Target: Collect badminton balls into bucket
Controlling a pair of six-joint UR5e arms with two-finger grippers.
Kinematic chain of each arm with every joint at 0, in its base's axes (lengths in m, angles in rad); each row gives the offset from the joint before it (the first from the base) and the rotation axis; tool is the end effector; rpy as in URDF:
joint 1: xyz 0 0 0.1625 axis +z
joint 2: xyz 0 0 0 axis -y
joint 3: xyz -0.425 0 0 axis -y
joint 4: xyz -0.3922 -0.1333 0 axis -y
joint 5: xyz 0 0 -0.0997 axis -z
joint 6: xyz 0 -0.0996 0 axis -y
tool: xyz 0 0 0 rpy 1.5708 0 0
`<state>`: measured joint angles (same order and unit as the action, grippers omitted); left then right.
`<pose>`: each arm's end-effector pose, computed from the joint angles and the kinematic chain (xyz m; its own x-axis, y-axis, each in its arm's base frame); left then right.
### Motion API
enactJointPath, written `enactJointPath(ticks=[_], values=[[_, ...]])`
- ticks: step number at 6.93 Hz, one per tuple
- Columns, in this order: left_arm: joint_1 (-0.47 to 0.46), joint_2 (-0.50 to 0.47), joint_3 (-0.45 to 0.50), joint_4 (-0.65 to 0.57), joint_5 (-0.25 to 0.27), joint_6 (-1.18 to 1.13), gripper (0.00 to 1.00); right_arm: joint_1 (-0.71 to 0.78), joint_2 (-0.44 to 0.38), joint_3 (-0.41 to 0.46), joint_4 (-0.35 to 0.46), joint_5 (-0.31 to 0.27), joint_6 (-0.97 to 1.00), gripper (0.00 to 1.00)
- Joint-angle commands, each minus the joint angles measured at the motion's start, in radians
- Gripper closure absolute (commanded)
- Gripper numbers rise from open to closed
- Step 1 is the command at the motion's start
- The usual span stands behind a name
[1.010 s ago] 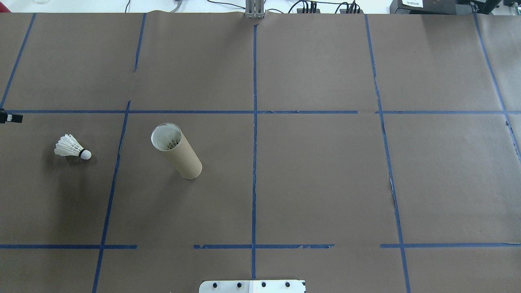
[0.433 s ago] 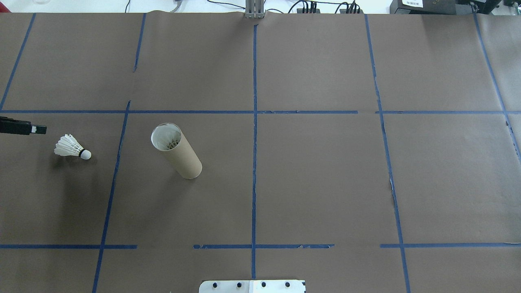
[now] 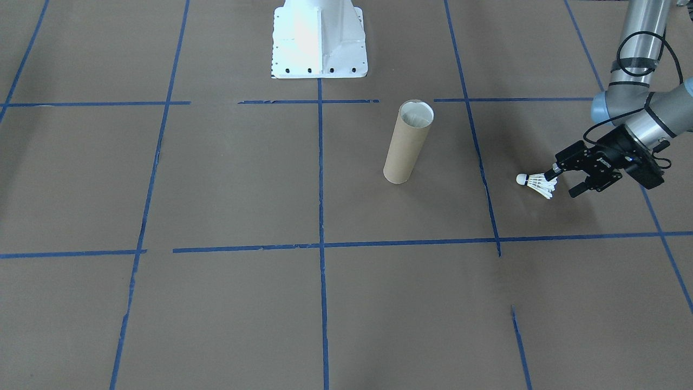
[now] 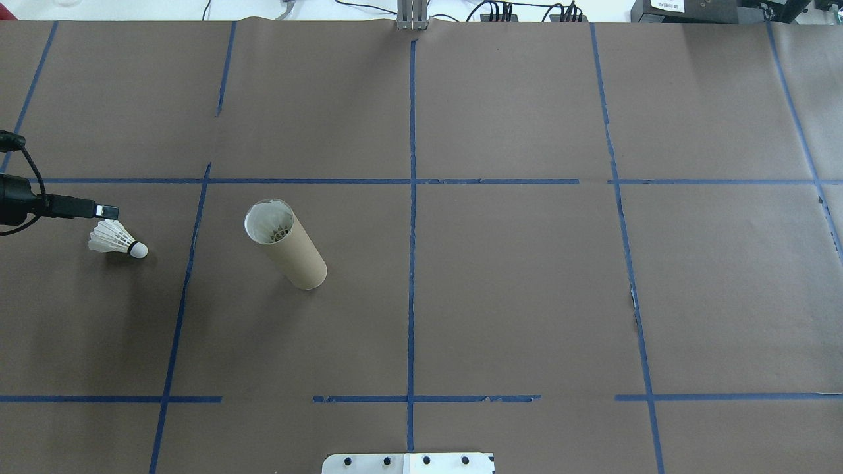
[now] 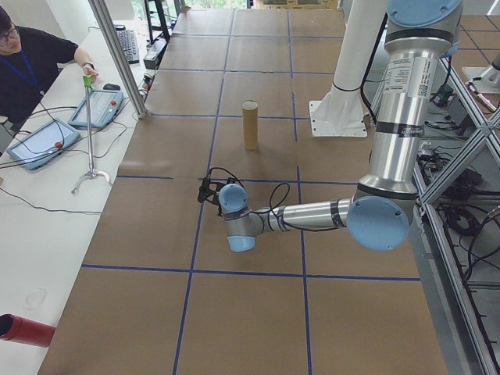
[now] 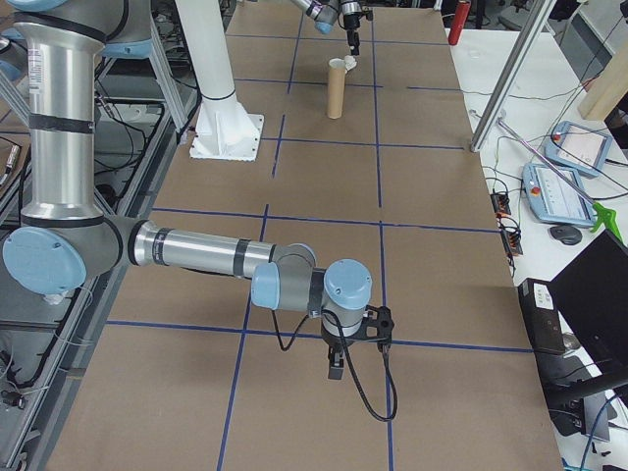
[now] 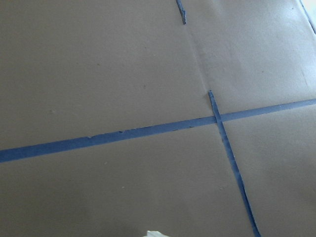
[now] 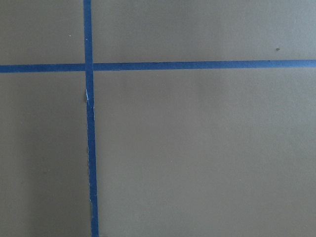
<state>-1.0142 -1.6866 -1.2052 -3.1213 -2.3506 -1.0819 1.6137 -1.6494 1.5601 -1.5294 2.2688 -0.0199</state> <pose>0.2231 -0.4783 0.6044 0.2398 0.2466 -0.9390 0.1507 0.9460 0.2870 0.0887 -0.4498 0.7022 0.7648 0.0437 0.6428 -0.0276 0.9990 -0.0351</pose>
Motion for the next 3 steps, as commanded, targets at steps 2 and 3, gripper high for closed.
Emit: enactJointPath(ticks=[2, 3], values=[[0.039, -0.004, 0.003, 0.000, -0.003, -0.021, 0.13, 0.000, 0.000, 0.000, 0.000, 0.000, 0.000, 0.00], [0.042, 0.001, 0.001, 0.000, -0.007, -0.027, 0.13, 0.000, 0.000, 0.000, 0.000, 0.002, 0.000, 0.00]])
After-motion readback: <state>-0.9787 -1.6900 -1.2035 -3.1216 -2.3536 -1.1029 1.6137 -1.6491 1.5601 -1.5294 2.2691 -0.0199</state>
